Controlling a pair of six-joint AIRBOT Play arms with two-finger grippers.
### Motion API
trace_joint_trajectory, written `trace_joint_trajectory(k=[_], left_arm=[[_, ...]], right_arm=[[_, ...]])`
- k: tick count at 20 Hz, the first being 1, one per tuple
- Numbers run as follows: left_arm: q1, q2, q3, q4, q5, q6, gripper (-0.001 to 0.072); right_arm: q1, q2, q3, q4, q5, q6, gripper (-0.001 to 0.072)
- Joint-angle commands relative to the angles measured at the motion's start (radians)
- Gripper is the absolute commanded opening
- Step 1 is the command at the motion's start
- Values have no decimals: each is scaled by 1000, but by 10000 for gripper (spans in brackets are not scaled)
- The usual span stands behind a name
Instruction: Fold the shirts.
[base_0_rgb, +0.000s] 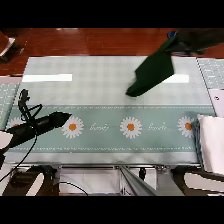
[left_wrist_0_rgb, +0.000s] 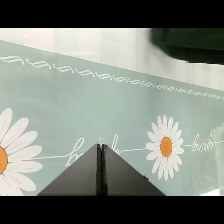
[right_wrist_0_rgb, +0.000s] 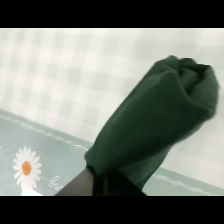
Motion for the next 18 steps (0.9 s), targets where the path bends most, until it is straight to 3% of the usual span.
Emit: trace_joint_trajectory(k=[1, 7, 9, 15, 18], left_arm=[[1, 0, 0, 0, 0, 0, 18], [1, 0, 0, 0, 2, 1, 18], [1, 0, 0, 0, 4, 1, 18], [1, 0, 0, 0, 5, 5, 18], [1, 0, 0, 0, 13, 12, 18]], right_arm=[[-205, 78, 52, -26, 116, 77, 20], [-545, 206, 52, -40, 276, 161, 19], [-620, 231, 47, -126, 352, 177, 19], [-768, 358, 40, -420, 353, 196, 19], [-827, 419, -39, -505, 353, 136, 19]])
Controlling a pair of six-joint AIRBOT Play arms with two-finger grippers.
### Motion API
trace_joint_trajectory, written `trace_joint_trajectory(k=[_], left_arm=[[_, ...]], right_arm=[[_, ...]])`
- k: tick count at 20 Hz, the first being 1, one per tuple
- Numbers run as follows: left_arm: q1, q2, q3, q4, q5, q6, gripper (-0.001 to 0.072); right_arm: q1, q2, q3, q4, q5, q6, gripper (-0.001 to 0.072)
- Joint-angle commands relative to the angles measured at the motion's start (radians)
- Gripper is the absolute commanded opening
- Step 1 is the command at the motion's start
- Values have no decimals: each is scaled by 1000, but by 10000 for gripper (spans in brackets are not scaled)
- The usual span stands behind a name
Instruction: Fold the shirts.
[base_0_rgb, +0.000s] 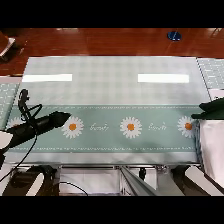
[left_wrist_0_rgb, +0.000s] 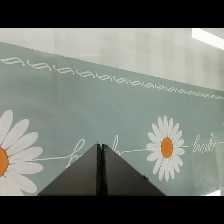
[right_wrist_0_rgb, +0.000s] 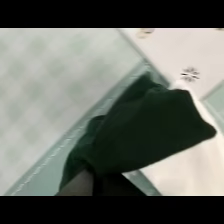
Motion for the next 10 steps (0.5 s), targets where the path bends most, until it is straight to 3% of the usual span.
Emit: trace_joint_trajectory(k=[1, 4, 7, 8, 9, 10], left_arm=[[1, -1, 0, 0, 21, 5, 18], [1, -1, 0, 0, 61, 5, 18], [1, -1, 0, 0, 76, 5, 18], [1, -1, 0, 0, 74, 5, 18], [0, -1, 0, 0, 74, 5, 18], [1, -1, 0, 0, 74, 5, 18]], right_arm=[[-79, 86, -113, -152, 11, -66, 19], [-143, 200, -360, -319, 10, -89, 20], [-227, 288, -597, -358, 9, -79, 20], [-239, 305, -669, -377, 9, -74, 107], [-240, 309, -721, -385, 9, -62, 345], [-239, 306, -755, -382, 5, -62, 412]])
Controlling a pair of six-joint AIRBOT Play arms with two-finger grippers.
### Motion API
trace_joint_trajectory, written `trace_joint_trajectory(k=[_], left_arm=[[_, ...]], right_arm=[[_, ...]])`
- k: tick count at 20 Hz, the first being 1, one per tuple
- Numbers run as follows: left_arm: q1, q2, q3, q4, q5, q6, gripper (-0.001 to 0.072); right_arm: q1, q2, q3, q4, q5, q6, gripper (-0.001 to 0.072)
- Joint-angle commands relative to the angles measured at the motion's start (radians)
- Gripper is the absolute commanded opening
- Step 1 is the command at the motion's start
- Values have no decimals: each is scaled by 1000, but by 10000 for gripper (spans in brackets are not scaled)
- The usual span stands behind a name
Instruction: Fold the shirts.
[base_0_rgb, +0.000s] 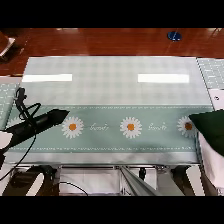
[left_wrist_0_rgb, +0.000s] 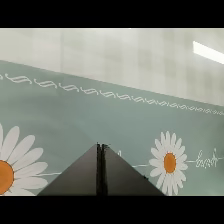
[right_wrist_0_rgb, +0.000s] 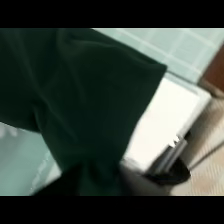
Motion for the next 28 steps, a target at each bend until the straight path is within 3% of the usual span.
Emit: trace_joint_trajectory(k=[1, 4, 5, 6, 7, 9, 10, 13, 16, 17, 18, 20, 21, 24, 28], left_arm=[[0, -1, 0, 0, 10, 0, 18], [1, -5, 3, 1, 41, 19, 18], [6, -12, 21, 2, 79, 20, 18], [18, -28, 60, 2, 91, 28, 18], [29, -53, 117, 2, 91, 32, 18], [31, -135, 278, 1, 83, 66, 18], [23, -195, 385, 1, 58, 72, 18], [-43, -393, 724, 1, -65, 77, 17], [-209, -507, 868, 79, -56, 113, 17], [-275, -527, 851, 164, -26, 82, 17], [-322, -551, 829, 284, -16, -1, 17], [-347, -623, 796, 543, -36, -244, 17], [-331, -666, 799, 617, -58, -307, 16], [-292, -764, 824, 666, -186, -270, 17], [-284, -785, 824, 663, -230, -273, 18]], right_arm=[[-31, 33, -164, -52, -15, 17, 412], [-31, 21, -128, 8, -183, 26, 391], [-31, -2, -89, 106, -245, 18, 282], [-31, -32, -42, 242, -291, 4, 118], [-28, -70, 5, 434, -343, -28, 19], [77, -164, 91, 786, -438, -92, 19], [190, -211, 140, 849, -481, -120, 19], [638, -309, 233, 752, -654, -184, 19], [1075, -404, 220, 467, -735, -201, 19], [1197, -450, 196, 341, -737, -181, 19], [1286, -499, 166, 202, -743, -124, 19], [1352, -593, 135, 9, -739, -12, 19], [1349, -639, 135, -15, -727, 31, 19], [1302, -690, 135, 60, -704, 140, 19], [1283, -687, 135, 110, -656, 140, 19]])
